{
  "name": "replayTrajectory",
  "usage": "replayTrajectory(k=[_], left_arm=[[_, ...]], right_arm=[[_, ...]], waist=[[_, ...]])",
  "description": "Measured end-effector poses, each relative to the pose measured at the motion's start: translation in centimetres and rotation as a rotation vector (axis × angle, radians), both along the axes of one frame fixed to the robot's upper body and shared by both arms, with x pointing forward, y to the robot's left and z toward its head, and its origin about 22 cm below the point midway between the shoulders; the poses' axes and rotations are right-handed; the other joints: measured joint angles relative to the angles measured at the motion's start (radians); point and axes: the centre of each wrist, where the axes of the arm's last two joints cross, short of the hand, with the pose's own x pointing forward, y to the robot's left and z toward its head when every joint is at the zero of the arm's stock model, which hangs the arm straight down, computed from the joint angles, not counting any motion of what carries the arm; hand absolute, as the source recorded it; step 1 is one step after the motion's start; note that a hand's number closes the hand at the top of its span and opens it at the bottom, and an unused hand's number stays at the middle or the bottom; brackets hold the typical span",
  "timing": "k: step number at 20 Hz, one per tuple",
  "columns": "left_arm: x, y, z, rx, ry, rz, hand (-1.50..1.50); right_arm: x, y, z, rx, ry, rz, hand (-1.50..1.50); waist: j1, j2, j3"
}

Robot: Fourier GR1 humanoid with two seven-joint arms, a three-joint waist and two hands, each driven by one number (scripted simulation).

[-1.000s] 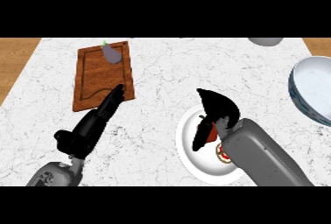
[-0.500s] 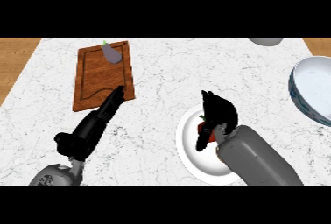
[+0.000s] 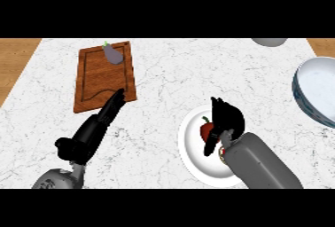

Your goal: Pick the bell pepper from the plate and place it in the bowl

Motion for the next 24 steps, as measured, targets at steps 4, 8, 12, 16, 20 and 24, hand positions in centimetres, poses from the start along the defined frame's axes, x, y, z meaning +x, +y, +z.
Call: replayTrajectory(k=[4, 8, 12, 16, 20, 24], left_arm=[[0.4, -0.2, 0.1, -0.003, 0.003, 0.001, 0.00], [1.0, 0.0, 0.4, -0.003, 0.001, -0.001, 0.00], [0.8, 0.2, 0.4, -0.002, 0.001, -0.006, 0.00], [1.1, 0.1, 0.7, 0.000, -0.002, -0.011, 0.00], [1.0, -0.4, 0.6, 0.000, 0.001, -0.006, 0.00], [0.3, -0.1, 0.7, 0.000, 0.005, -0.007, 0.00]], right_arm=[[0.0, -0.4, -1.0, -0.004, 0.020, -0.019, -1.50], [0.5, -0.4, -2.2, -0.010, 0.033, -0.030, -1.50], [0.9, -0.4, -2.7, 0.009, 0.020, -0.023, 1.50], [0.5, -0.6, -3.3, -0.002, -0.053, 0.006, 1.50], [1.3, -0.8, -3.7, -0.016, -0.088, 0.013, 1.50], [1.0, -2.4, -3.5, -0.017, -0.122, 0.088, 1.50]], waist=[[0.000, 0.000, 0.000], [0.001, 0.001, 0.000], [0.002, 0.001, 0.000], [0.001, 0.000, -0.001], [0.002, 0.000, 0.000], [0.000, -0.001, 0.000]])
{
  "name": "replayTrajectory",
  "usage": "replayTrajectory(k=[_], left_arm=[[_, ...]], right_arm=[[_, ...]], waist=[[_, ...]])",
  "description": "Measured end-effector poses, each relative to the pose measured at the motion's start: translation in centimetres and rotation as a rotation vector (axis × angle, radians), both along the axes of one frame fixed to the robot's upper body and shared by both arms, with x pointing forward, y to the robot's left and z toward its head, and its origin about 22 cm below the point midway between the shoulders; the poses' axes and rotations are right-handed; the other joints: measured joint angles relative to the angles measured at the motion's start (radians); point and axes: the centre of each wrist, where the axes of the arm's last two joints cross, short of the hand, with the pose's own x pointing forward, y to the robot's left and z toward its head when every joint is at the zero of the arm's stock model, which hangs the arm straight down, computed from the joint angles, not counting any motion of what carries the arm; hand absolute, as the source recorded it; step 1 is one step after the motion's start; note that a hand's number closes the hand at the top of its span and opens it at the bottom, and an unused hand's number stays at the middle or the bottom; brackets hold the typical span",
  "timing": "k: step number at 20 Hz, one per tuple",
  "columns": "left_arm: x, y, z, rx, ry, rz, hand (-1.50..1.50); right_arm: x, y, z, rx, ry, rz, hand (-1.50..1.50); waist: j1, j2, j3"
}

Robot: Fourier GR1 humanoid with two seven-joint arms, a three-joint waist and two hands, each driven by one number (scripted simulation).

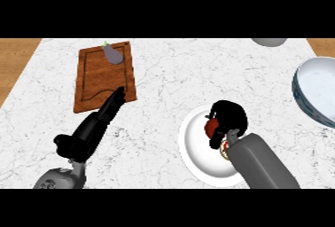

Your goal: Pick the bell pepper from the plate and place it in the bowl

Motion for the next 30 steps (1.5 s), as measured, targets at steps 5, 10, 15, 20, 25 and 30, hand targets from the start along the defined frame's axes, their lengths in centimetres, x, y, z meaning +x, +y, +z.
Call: replayTrajectory(k=[5, 10, 15, 20, 25, 30], left_arm=[[-0.2, 0.4, -0.2, -0.003, 0.012, 0.021, 0.00], [0.0, 0.6, -0.2, -0.006, 0.015, 0.037, 0.00], [-0.4, 0.8, -0.2, 0.001, 0.008, 0.036, 0.00], [-0.6, 1.0, -0.4, 0.000, 0.008, 0.036, 0.00], [-0.7, -0.1, -0.4, 0.001, 0.008, 0.024, 0.00], [-0.4, -0.4, -0.1, 0.003, -0.001, 0.008, 0.00]], right_arm=[[-2.8, -4.1, -0.3, 0.008, -0.007, 0.371, 1.50], [-5.2, -11.0, 1.5, -0.038, -0.114, 0.552, 1.50], [-6.4, -15.5, 5.6, -0.059, -0.329, 0.537, 1.50], [-7.1, -17.2, 9.7, 0.092, -0.566, 0.468, 1.50], [-7.4, -19.5, 13.7, 0.256, -0.699, 0.357, 1.50], [-6.5, -22.7, 15.2, 0.263, -0.725, 0.261, 1.50]], waist=[[-0.023, -0.007, 0.001], [-0.032, -0.008, 0.000], [-0.033, -0.007, 0.000], [-0.035, -0.007, 0.000], [-0.025, -0.005, 0.000], [-0.008, 0.000, 0.000]])
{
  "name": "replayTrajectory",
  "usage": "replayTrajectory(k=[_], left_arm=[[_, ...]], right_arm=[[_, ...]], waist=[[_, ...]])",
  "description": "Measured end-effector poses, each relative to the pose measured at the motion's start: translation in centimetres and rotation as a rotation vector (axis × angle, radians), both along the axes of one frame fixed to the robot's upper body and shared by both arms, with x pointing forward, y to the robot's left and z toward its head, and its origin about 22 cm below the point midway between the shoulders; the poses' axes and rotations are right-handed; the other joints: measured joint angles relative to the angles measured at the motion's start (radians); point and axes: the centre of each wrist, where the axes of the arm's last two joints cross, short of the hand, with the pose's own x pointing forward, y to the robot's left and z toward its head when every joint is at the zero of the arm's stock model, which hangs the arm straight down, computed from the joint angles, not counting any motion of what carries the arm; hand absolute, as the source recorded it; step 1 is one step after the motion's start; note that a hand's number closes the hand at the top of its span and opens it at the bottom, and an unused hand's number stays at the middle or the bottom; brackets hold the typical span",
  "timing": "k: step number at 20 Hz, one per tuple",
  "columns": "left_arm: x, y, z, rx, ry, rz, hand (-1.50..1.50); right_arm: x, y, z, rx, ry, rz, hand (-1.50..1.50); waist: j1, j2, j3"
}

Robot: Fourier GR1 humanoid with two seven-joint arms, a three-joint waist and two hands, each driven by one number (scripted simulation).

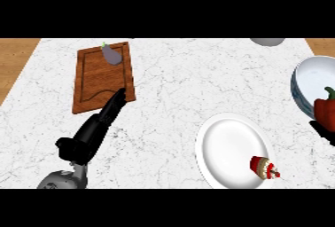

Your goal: Pick the bell pepper from the plate and place it in the bowl

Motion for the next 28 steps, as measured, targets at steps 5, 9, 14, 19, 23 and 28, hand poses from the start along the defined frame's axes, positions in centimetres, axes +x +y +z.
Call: replayTrajectory(k=[5, 9, 14, 19, 23, 28], left_arm=[[0.5, -0.2, 0.2, -0.011, 0.001, -0.011, 0.00], [1.1, -0.1, 0.2, -0.012, -0.004, -0.023, 0.00], [1.0, -0.7, -0.1, -0.011, -0.010, -0.029, 0.00], [0.8, -0.6, 0.3, -0.005, -0.015, -0.047, 0.00], [0.8, -0.9, 0.1, -0.004, -0.013, -0.054, 0.00], [1.6, -0.6, 0.0, -0.006, -0.011, -0.043, 0.00]], right_arm=[[2.6, -3.0, -0.4, -0.065, -0.051, -0.100, 1.50], [4.6, -5.0, -1.5, -0.114, -0.114, -0.168, 1.50], [7.0, -7.6, -2.3, -0.173, -0.065, -0.214, 1.50], [7.5, -9.5, -4.7, -0.140, 0.189, -0.214, -1.50], [8.5, -10.3, -5.3, -0.071, 0.278, -0.150, -1.50], [9.1, -11.4, -5.3, 0.031, 0.218, -0.093, -1.50]], waist=[[0.015, 0.005, 0.000], [0.022, 0.007, 0.001], [0.032, 0.009, 0.001], [0.048, 0.014, 0.002], [0.053, 0.016, 0.003], [0.044, 0.016, 0.003]])
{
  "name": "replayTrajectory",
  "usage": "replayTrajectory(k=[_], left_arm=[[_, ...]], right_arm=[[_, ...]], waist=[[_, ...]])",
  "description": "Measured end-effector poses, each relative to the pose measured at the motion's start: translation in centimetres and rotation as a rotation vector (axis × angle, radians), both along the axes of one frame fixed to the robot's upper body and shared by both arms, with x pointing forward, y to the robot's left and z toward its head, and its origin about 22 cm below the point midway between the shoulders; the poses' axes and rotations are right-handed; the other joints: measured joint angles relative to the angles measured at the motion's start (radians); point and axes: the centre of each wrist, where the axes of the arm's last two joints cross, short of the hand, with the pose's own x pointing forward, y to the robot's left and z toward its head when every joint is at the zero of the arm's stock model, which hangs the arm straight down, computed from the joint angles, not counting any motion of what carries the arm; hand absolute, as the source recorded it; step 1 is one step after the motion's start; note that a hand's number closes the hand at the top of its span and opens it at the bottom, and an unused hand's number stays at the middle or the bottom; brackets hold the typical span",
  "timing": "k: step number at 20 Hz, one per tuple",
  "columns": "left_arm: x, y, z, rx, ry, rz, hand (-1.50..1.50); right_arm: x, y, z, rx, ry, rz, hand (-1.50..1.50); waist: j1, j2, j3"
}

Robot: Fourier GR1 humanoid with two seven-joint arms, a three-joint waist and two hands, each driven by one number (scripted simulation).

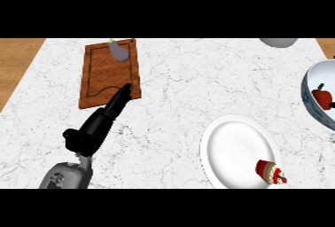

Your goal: Pick the bell pepper from the plate and place it in the bowl

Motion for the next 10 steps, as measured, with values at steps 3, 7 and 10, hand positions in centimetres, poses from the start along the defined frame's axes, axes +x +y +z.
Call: replayTrajectory(k=[3, 7, 10], left_arm=[[-0.2, -0.1, 0.2, -0.003, -0.003, -0.001, 0.00], [-0.2, 0.1, 0.4, -0.003, 0.001, -0.006, 0.00], [-0.4, 0.1, 0.3, -0.001, -0.007, -0.005, 0.00]], right_arm=[[0.3, -0.6, 0.8, 0.083, -0.066, -0.033, -1.50], [-0.4, -2.4, 1.9, 0.220, -0.158, -0.127, -1.50], [-1.8, -4.5, 3.0, 0.319, -0.185, -0.192, -1.50]], waist=[[0.001, -0.001, 0.000], [-0.001, 0.001, 0.001], [-0.001, 0.002, 0.001]])
